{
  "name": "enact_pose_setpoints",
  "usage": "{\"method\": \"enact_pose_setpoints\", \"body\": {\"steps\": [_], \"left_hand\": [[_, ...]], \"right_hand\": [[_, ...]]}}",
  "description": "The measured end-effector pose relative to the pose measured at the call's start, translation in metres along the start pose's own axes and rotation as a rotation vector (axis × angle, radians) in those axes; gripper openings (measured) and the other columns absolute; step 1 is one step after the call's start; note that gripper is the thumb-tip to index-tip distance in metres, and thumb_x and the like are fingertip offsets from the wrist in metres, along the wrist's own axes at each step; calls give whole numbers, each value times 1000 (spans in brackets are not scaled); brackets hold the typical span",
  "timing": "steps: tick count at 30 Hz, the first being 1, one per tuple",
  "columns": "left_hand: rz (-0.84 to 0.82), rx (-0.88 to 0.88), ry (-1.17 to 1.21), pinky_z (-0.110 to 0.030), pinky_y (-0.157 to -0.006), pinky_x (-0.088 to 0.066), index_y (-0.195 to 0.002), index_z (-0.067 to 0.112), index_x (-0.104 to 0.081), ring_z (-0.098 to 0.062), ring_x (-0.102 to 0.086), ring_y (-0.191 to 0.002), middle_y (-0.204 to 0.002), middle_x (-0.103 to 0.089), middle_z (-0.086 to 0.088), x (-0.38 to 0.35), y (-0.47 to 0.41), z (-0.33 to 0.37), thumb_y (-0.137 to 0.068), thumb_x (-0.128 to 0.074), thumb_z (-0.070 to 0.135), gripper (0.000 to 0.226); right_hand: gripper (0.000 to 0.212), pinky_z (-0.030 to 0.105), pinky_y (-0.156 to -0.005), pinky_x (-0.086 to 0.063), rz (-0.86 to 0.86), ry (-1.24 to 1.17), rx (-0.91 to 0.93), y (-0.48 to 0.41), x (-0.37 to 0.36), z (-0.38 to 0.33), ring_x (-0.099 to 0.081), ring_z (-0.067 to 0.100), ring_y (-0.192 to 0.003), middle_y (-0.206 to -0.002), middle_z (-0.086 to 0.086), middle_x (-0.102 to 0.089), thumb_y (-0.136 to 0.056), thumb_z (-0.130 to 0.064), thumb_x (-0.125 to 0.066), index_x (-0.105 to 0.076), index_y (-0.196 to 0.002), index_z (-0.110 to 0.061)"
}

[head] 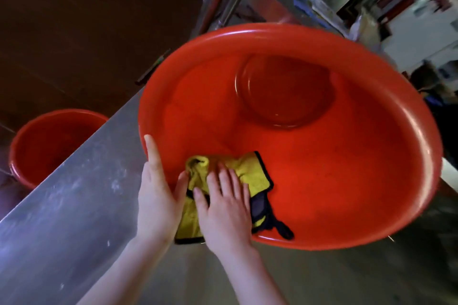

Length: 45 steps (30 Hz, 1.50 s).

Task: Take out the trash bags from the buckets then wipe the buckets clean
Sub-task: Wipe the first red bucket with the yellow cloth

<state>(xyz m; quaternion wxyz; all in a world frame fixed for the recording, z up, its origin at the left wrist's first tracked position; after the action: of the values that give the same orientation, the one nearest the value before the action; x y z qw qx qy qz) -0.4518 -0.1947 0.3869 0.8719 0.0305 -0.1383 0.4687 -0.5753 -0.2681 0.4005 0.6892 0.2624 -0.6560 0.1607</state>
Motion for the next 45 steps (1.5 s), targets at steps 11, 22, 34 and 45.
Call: {"method": "enact_pose_setpoints", "body": {"steps": [11,22,34,45], "left_hand": [[-34,-40,-6,-23,-51,-42,-144,55,22,-10,-57,-58,-73,-50,8,-3,-7,-17,-85,-71,25,114],[10,-40,-16,-37,-77,-46,-148,56,12,-25,-63,-79,-114,-67,-15,4,-9,1,-101,-42,29,76],[-58,-74,-53,-37,-80,-53,-153,47,0,-5,-57,-85,-119,-53,-5,11,5,9,-91,-63,13,95],[-124,-447,-357,-28,-57,-49,-115,27,-52,-15,-53,-60,-123,-33,0,26,-46,81,-74,-70,-1,53]], "right_hand": [[57,53,-117,-7,-28,-50,-320,-167,6,92,-12,25,-147,-161,0,-16,-101,-51,-19,-20,-152,-27],[54,55,-108,-34,175,-57,-51,-11,10,-7,-43,28,-134,-142,0,-51,-93,-57,-32,-58,-128,-26],[57,56,-115,0,-8,-250,-432,-165,-3,102,-5,24,-149,-162,-1,-11,-100,-53,-13,-14,-153,-31],[56,50,-115,-13,100,2,-326,-144,7,140,-24,27,-143,-155,4,-27,-99,-55,-26,-31,-148,-28]]}}
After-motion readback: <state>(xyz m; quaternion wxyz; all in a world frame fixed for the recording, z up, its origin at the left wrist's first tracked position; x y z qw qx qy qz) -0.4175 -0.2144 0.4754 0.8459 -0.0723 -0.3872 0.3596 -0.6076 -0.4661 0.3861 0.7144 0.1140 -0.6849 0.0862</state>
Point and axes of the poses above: each hand's wrist, its own y-axis away from the middle knuckle, its own x-axis out of the back of the hand, z = x × y, the point moved 9 cm from there along -y, towards the middle knuckle
